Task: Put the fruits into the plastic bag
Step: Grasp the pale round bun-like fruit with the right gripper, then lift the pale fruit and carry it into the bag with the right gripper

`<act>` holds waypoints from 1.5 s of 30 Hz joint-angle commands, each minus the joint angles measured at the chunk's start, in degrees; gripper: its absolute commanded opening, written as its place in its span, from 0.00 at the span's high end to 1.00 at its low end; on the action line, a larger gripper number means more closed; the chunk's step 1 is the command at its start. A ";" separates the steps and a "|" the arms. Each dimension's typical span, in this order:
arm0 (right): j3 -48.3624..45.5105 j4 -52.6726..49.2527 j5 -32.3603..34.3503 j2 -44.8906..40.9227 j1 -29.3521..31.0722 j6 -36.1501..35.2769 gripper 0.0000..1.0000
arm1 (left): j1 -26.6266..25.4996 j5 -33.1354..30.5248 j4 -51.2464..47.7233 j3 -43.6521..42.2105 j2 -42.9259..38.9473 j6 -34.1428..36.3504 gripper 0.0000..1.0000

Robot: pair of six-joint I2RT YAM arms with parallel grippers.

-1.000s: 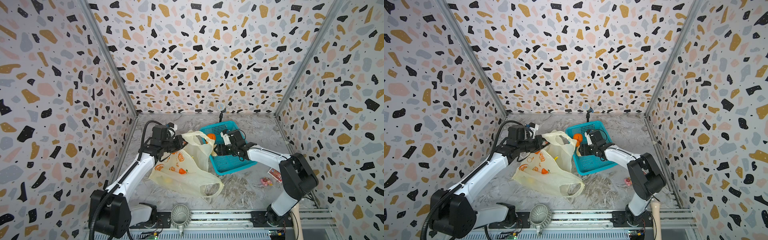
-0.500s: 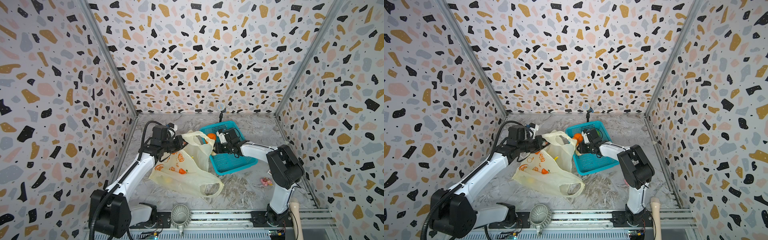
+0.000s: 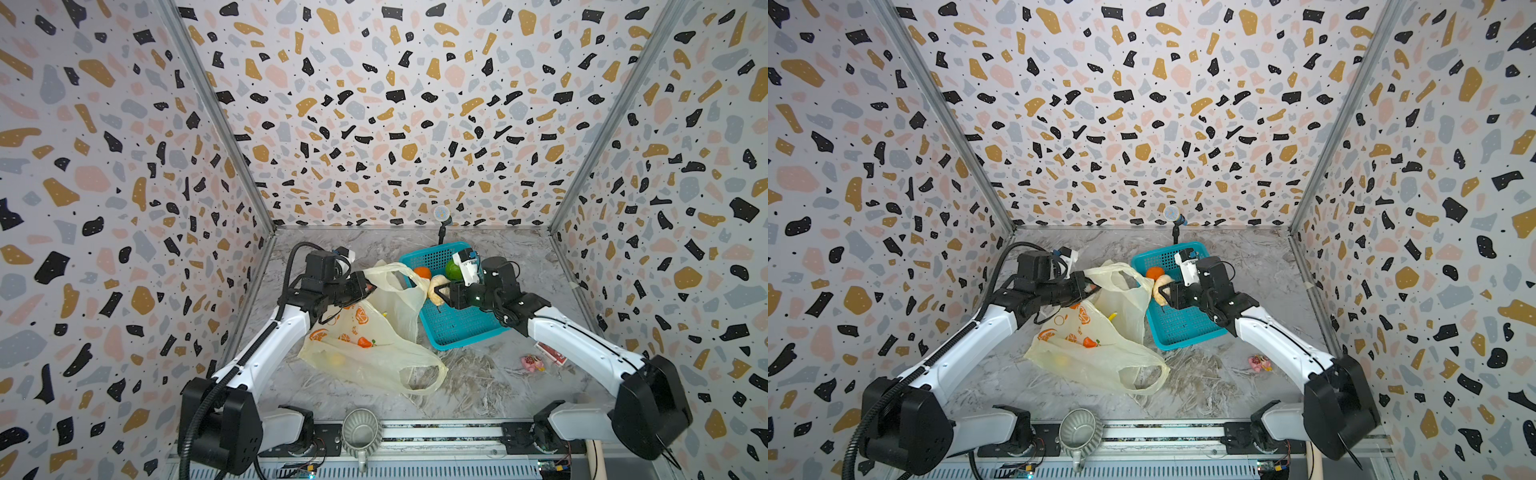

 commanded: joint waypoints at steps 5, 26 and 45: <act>-0.16 1.58 -12.88 1.49 9.11 -4.64 0.60 | -0.23 1.37 0.87 2.30 0.60 1.15 1.00; 12.40 2.27 4.93 12.49 9.25 -3.51 0.60 | -0.23 1.33 0.77 1.77 -0.79 0.53 1.00; -0.31 -13.48 1.25 -0.17 8.50 -10.56 0.60 | -0.21 1.71 0.81 3.05 0.95 0.80 1.00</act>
